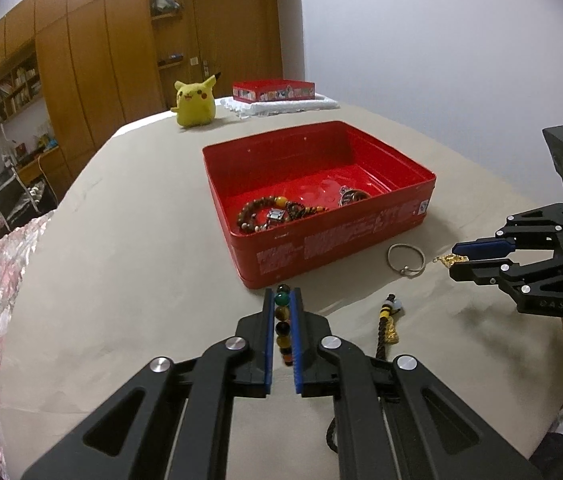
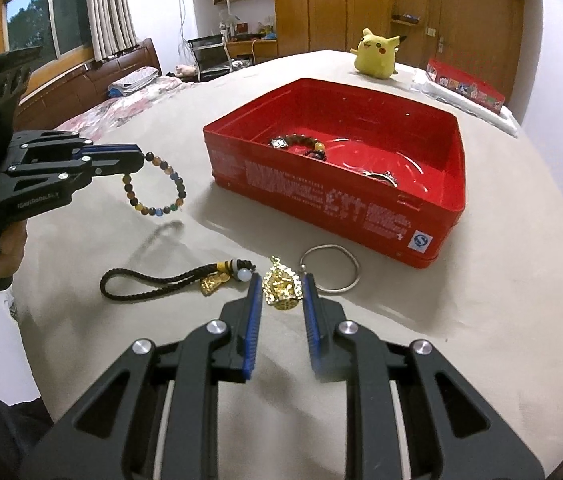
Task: Organize jewelry
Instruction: 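Carry the bracelet and pendant into the red box while both tools open to release them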
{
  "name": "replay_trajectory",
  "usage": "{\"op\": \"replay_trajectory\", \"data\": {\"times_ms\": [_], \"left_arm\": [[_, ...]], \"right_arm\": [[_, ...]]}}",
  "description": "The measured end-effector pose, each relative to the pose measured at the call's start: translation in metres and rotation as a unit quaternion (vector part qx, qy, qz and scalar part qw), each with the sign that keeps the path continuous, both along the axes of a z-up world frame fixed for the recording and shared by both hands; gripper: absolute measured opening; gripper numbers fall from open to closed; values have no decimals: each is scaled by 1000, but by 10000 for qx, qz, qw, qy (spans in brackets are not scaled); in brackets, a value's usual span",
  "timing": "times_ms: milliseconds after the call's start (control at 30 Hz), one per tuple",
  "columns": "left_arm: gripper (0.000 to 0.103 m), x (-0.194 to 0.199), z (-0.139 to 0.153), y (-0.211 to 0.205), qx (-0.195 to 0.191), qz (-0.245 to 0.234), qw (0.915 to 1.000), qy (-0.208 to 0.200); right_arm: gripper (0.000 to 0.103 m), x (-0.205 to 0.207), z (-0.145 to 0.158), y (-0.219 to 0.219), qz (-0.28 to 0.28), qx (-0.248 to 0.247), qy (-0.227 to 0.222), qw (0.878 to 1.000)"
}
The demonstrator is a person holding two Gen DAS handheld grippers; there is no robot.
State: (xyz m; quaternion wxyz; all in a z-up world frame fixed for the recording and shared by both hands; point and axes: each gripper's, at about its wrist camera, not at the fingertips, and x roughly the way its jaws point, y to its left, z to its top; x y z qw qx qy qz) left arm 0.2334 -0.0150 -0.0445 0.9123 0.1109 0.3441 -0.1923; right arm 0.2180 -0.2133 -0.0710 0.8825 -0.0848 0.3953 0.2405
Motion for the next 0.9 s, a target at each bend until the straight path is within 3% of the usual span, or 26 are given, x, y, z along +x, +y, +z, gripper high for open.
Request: {"op": "replay_trajectory", "data": {"times_ms": [900], "left_arm": [[7,-16,39,-8,100,-151,9988,-460]], "right_arm": [[19,-9,36,-9,-63,39,-337,9994]]}}
